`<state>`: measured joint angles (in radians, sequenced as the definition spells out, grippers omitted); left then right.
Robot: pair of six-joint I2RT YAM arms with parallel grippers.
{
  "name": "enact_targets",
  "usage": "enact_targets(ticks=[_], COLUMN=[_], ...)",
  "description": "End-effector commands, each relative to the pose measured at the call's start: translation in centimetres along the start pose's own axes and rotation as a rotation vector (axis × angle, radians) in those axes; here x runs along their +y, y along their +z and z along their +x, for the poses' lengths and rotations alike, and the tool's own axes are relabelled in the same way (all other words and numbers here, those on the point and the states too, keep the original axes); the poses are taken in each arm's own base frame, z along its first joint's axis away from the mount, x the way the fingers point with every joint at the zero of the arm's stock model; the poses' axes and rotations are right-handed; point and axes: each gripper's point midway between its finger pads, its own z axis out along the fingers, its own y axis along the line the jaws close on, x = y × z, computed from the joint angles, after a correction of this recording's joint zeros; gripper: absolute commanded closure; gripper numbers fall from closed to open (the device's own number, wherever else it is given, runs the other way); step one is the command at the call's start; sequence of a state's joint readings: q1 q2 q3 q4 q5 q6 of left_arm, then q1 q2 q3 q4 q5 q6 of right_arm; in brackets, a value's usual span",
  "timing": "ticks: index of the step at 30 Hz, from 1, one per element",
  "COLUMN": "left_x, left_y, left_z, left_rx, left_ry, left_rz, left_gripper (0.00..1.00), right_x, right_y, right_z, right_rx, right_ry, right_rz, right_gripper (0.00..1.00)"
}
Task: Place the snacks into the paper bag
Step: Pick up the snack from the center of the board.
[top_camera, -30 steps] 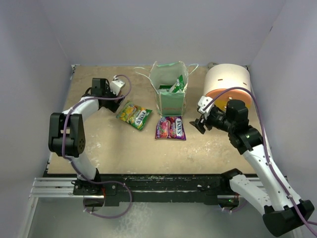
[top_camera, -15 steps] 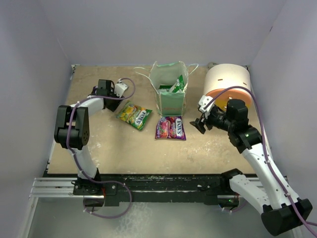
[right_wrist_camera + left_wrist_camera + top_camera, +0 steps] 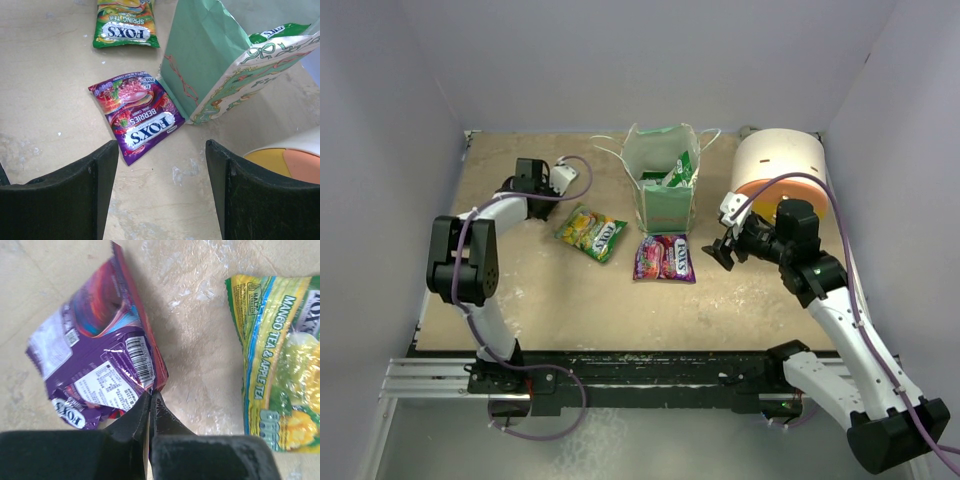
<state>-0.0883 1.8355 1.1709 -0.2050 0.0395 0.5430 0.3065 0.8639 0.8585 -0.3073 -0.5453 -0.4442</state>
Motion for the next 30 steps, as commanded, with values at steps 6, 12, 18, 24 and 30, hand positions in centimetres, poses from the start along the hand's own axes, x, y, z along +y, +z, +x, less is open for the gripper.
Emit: enact_targets(ticks=[6,12,18,24,30], left_x=[2.2,-0.1,-3.1,-5.8,-8.4], left_y=[-9.4,-14.7,-20.8,-25.4,-28.6], left_z=[-3.6,-4.2,-5.7,-7.1,-8.5], left_rx=[-0.150,-0.257,-0.392,-0.481,-0.562], left_ry=[0.115,0.192,0.245,0.245,0.242], left_rz=[-0.108,-0.036,0.076,0.208,0.335], left_gripper=[1.00,1.00,1.00,1.00,1.00], right_x=[0.7,1.9,2.2,2.2,3.7], right_y=[0.1,0.5,1.3,2.4,4.2], right_z=[-1.6,-2.2,-3.4,-6.9,-11.5], right_rx=[-0.085,-0.120,-0.163,-0.234,-0.292], right_ry=[-0.034,-0.030,-0.043,-0.064,-0.152], right_rz=[-0.050,-0.134,-0.196,-0.280,-0.326], right_gripper=[0.27,0.27,0.27,0.27,0.28])
